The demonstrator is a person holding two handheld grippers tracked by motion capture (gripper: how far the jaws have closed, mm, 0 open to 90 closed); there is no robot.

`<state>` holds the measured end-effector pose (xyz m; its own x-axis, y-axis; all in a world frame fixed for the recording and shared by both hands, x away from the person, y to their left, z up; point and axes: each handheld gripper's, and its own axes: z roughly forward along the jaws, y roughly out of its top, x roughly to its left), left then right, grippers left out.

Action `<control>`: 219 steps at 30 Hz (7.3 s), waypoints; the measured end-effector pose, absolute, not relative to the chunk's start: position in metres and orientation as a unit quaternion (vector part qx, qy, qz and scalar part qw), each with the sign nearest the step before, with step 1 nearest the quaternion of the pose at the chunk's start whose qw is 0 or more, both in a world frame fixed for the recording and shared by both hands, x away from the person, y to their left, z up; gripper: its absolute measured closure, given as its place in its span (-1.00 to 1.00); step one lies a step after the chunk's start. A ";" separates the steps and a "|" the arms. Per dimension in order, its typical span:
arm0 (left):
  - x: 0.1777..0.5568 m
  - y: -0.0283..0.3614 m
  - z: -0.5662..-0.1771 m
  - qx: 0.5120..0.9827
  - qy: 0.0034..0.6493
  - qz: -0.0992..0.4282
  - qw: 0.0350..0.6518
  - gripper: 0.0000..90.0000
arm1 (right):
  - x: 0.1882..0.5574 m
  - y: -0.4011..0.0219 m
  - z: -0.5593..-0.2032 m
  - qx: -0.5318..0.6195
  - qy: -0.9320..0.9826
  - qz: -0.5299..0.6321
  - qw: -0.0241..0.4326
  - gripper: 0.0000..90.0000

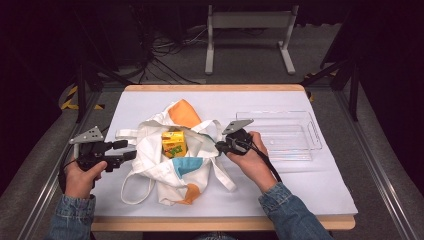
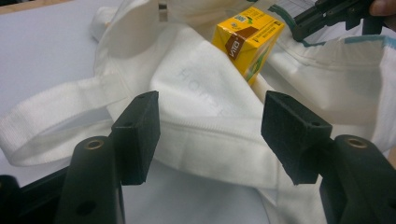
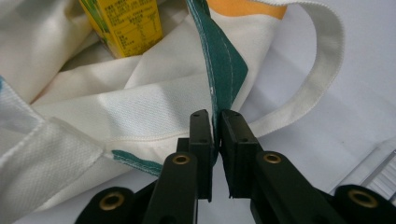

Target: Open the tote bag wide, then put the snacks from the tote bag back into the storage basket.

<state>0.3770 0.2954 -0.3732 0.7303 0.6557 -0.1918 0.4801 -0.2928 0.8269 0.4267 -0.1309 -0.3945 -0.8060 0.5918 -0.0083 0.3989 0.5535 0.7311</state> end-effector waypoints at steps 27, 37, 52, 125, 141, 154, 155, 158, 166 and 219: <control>0.379 0.298 -0.368 0.793 0.346 0.103 0.490 -0.15 | 0.444 -0.097 -0.343 0.224 0.798 0.543 0.133 0.28; 0.376 0.298 -0.366 0.790 0.342 0.104 0.497 -0.15 | 0.468 -0.055 -0.359 0.211 0.820 0.510 0.151 0.40; 0.375 0.300 -0.366 0.788 0.340 0.106 0.502 -0.15 | 0.499 -0.061 -0.379 0.329 0.789 0.489 0.174 0.83; 0.373 0.299 -0.361 0.787 0.338 0.114 0.503 -0.16 | 0.360 -0.052 -0.349 0.110 0.809 0.575 0.049 0.86; 0.373 0.300 -0.361 0.786 0.340 0.113 0.505 -0.16 | 0.366 -0.040 -0.397 0.115 0.848 0.516 0.029 1.00; 0.373 0.299 -0.361 0.787 0.337 0.116 0.503 -0.16 | 0.375 -0.041 -0.426 0.142 0.865 0.481 0.020 0.96; 0.373 0.299 -0.361 0.787 0.338 0.114 0.504 -0.16 | 0.374 -0.042 -0.423 0.142 0.862 0.487 0.021 0.92; 0.373 0.300 -0.361 0.787 0.337 0.116 0.504 -0.16 | 0.375 -0.044 -0.417 0.143 0.851 0.505 0.023 0.83; 0.373 0.300 -0.361 0.786 0.338 0.115 0.505 -0.17 | 0.377 -0.052 -0.397 0.144 0.832 0.535 0.034 0.63; 0.373 0.301 -0.361 0.784 0.338 0.116 0.507 -0.16 | 0.463 -0.044 -0.391 0.165 0.834 0.524 0.047 -0.53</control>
